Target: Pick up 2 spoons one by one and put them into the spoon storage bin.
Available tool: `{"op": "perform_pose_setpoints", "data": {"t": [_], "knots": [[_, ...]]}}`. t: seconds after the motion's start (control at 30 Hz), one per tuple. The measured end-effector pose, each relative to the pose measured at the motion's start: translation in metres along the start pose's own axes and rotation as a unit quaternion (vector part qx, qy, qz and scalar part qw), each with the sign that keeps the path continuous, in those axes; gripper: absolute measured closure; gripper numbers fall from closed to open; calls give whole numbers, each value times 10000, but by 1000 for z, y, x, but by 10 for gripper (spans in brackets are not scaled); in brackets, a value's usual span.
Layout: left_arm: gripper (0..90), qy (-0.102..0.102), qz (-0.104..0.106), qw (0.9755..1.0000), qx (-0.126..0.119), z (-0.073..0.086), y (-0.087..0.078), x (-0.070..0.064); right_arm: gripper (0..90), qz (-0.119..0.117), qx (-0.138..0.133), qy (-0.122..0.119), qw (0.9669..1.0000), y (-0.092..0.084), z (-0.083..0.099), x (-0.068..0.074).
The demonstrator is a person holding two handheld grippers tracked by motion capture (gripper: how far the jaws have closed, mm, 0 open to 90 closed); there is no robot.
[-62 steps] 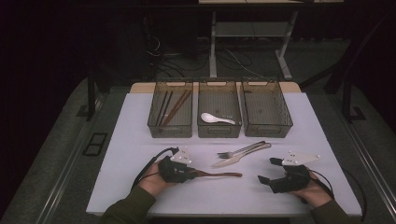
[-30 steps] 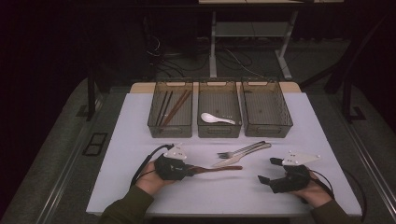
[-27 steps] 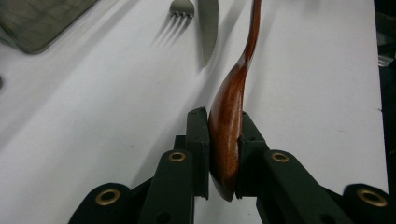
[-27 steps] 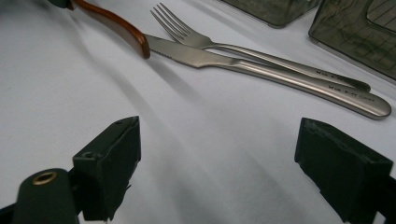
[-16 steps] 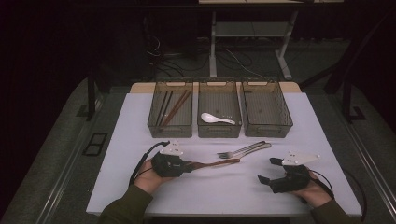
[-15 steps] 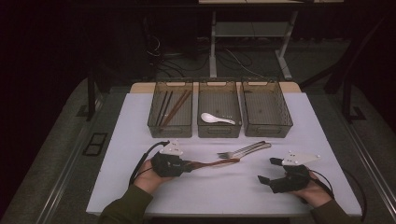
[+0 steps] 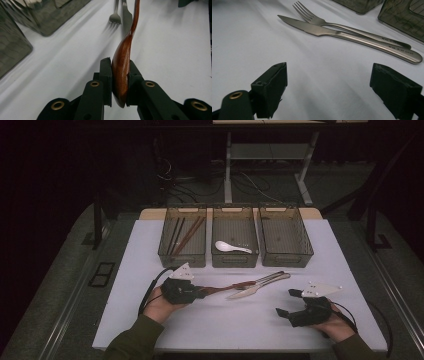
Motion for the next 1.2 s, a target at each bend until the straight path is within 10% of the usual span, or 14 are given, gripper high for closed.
{"op": "perform_pose_setpoints", "data": {"t": [1.2], "knots": [[786,-426,-855,9948,-361,-109,27,69,143,7,-33,34,10000,-1,0,-1]]}}
Point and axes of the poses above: each handheld gripper's, and its own axes: y roughly forward along the jaws, z roughly out of its underside, x roughly to its left, the point moved 8 cm from there along y, roughly forward along the jaws, and after that the axes turned 1 degree about x, right-handed, at the moved point
